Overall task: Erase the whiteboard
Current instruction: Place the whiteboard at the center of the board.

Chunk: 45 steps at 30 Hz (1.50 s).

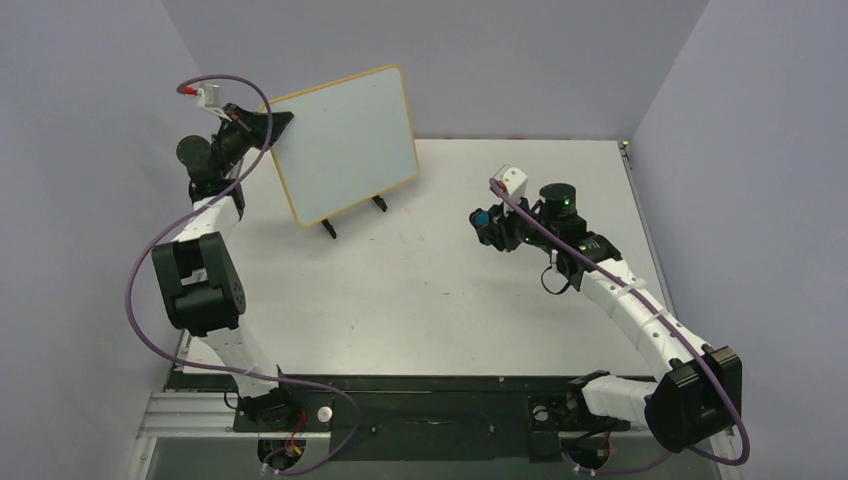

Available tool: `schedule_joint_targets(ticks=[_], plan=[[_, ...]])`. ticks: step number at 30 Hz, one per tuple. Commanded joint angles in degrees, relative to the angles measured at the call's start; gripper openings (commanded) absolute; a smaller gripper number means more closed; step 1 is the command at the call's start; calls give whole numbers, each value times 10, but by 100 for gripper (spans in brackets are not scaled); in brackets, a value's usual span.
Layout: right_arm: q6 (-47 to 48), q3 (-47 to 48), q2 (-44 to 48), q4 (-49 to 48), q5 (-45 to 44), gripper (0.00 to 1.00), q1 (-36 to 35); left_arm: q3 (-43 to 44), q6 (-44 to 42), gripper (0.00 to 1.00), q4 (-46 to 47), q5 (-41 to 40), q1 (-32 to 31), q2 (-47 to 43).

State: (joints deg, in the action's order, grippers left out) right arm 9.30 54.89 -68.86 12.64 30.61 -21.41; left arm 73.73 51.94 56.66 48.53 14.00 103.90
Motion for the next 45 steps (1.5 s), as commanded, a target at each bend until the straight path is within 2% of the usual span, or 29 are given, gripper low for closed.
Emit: schedule_joint_targets(ticks=[1,6,13,18,23,29,33,45], plan=[[-3,-1,-3,-30,14,0,0,96,8,0,63,12,22,36],[-2,6,-22,-21,17,0,-1,141,6,0,65,31,41,99],[9,12,-43,-9,14,0,-13,143,39,0,118,48,48,158],[16,17,-57,-1,8,0,-24,104,48,0,189,51,48,171],[18,19,-65,2,5,0,-26,47,-22,0,187,56,54,166],[16,20,-68,4,6,0,-26,4,-52,4,211,55,65,173],[13,20,-71,2,7,0,-26,30,-47,4,224,50,78,186],[17,22,-93,6,2,0,-32,135,-89,4,169,82,86,236]])
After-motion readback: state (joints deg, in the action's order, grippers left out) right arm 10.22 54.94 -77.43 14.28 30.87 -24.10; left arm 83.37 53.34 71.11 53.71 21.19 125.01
